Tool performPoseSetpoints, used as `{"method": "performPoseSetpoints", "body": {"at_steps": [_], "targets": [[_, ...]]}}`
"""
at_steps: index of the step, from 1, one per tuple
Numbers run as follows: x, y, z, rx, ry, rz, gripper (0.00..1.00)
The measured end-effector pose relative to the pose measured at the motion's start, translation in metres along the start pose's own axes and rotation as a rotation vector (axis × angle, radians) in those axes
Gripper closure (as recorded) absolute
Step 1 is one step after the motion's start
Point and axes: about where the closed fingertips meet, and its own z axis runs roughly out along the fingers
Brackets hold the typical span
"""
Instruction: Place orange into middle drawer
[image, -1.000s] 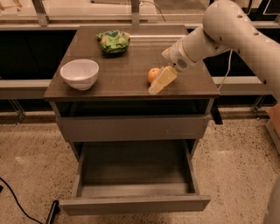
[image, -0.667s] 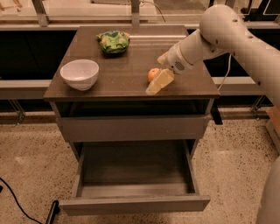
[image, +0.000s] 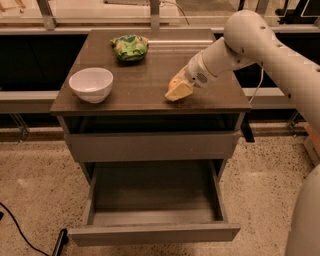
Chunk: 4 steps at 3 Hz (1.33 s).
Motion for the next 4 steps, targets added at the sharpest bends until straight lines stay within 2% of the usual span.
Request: {"method": "performPoseSetpoints", "body": {"at_steps": [1, 2, 4], "targets": [[-0.001, 0.0, 0.0, -0.009, -0.005, -0.005, 0.92], [-0.006, 0.002, -0.004, -0.016, -0.013, -0.02, 1.0], [-0.029, 0.009, -0.022, -0.009, -0.023, -0.085, 1.0]]}}
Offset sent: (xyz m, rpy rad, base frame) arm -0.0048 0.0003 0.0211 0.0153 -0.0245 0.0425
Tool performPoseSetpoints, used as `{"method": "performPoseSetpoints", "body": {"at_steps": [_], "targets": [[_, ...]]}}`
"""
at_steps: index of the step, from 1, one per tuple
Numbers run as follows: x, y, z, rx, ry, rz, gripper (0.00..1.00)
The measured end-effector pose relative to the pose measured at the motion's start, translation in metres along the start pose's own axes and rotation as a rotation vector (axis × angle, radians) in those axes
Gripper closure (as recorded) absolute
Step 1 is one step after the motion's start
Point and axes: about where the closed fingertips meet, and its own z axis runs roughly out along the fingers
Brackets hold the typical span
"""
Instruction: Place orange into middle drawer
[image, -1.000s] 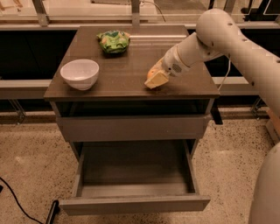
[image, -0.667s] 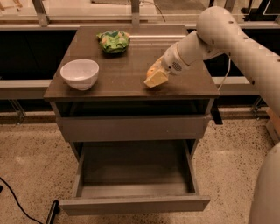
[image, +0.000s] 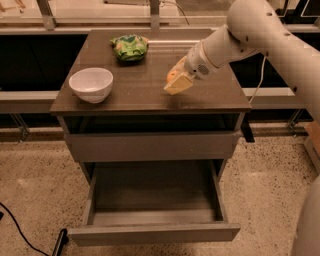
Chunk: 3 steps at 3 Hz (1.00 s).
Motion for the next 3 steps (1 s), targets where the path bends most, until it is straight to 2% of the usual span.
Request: {"method": "performPoseSetpoints", "body": {"at_steps": [2, 3], "targets": [[-0.003, 0.0, -0.007, -0.017, -0.008, -0.019, 1.0], [-0.011, 0.002, -0.015, -0.032, -0.034, -0.036, 1.0]]}}
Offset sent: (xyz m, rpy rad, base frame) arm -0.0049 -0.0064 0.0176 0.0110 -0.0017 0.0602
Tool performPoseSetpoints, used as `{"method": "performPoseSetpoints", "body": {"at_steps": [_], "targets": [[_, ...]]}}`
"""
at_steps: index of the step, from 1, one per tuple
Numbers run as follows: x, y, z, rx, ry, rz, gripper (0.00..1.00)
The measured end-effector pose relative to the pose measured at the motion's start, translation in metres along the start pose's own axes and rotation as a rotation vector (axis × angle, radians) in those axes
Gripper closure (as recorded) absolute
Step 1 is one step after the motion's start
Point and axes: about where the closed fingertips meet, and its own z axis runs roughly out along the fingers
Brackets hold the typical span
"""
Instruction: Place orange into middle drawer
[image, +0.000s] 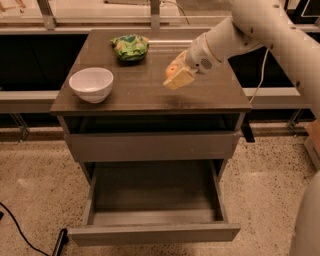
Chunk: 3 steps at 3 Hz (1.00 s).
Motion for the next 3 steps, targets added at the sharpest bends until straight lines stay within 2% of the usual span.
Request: {"method": "performPoseSetpoints", "body": {"at_steps": [1, 3], "targets": [[-0.017, 0.004, -0.019, 0.009, -0.072, -0.022, 1.0], [-0.052, 0.023, -0.052, 0.019, -0.167, -0.086, 1.0]]}}
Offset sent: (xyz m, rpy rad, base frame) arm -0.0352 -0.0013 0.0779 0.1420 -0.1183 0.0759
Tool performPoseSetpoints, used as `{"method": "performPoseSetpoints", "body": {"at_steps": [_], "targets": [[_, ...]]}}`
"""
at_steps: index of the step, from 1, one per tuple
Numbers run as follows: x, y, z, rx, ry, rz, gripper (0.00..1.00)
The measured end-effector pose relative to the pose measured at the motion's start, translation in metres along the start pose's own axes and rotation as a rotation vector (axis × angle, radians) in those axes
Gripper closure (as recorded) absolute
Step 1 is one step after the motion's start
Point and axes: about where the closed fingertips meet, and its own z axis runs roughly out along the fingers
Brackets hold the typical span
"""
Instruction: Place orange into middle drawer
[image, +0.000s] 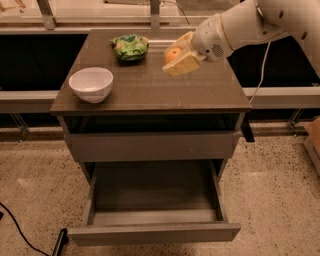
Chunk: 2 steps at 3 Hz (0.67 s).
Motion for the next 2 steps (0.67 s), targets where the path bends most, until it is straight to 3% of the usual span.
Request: {"method": "performPoseSetpoints", "body": {"at_steps": [1, 2], "targets": [[0.0, 0.028, -0.001, -0.025, -0.027, 0.003, 1.0], [0.019, 0.064, 0.005, -0.045, -0.039, 0.039, 1.0]]}}
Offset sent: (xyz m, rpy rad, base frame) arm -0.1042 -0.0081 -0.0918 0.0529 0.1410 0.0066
